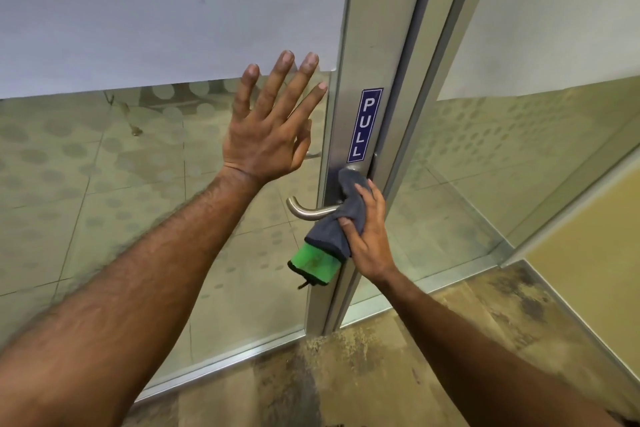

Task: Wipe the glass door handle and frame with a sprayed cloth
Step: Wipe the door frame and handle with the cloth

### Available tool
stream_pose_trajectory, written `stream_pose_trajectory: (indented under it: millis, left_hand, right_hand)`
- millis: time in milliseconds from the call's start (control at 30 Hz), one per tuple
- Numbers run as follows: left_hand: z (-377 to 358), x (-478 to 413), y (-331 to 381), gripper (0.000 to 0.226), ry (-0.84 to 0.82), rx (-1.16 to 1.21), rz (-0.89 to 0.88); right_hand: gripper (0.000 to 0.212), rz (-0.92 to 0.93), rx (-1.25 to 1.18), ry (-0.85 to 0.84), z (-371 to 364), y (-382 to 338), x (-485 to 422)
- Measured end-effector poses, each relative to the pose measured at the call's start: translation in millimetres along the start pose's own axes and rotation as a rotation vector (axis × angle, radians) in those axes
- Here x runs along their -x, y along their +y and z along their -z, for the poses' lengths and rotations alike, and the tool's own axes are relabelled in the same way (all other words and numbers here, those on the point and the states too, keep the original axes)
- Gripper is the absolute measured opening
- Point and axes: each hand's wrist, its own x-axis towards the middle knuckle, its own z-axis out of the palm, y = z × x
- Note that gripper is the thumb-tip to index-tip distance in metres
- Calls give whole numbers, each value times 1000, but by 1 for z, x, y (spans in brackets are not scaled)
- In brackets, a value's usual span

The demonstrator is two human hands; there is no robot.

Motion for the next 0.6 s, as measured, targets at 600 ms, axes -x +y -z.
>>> stream_pose_trajectory:
  millis: [600]
  left_hand:
    - [-2,2,2,59,21,16,1]
  right_hand:
    - [55,-838,-1274,265,-34,-70,-9]
